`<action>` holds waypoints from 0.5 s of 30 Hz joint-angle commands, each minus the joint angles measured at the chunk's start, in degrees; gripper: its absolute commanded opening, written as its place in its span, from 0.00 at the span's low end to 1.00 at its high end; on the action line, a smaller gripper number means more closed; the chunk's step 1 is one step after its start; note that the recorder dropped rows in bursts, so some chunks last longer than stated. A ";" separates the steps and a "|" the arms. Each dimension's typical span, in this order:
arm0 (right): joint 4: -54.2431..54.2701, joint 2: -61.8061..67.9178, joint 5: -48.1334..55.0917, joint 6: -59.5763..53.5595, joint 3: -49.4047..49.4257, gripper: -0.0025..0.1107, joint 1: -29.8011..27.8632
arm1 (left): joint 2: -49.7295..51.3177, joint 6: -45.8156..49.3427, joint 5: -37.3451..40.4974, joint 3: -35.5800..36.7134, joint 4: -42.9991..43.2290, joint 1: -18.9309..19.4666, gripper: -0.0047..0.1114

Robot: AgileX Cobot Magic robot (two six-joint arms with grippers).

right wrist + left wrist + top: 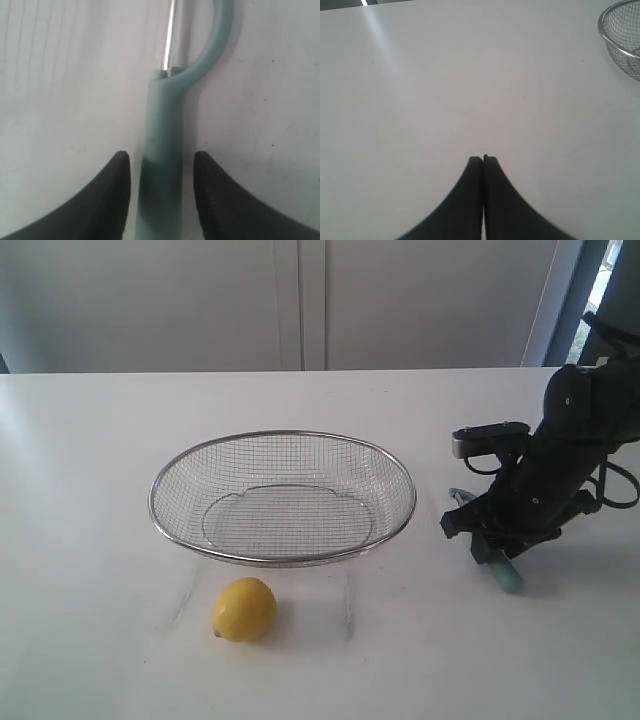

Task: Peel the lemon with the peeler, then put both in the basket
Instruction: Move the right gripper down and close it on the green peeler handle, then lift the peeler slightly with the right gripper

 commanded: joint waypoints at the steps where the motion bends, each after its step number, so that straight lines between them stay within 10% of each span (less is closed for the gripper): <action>1: 0.22 -0.03 0.24 0.22 -0.11 0.36 0.06 | -0.16 -0.07 0.05 0.28 -0.42 0.09 0.05; 9: 0.11 -0.03 1.22 0.22 -0.11 0.02 0.06 | -0.16 -0.07 0.05 0.28 -0.42 0.09 0.05; 15: -0.15 -0.03 1.22 0.22 -0.11 0.02 0.06 | -0.16 -0.07 0.05 0.28 -0.42 0.09 0.05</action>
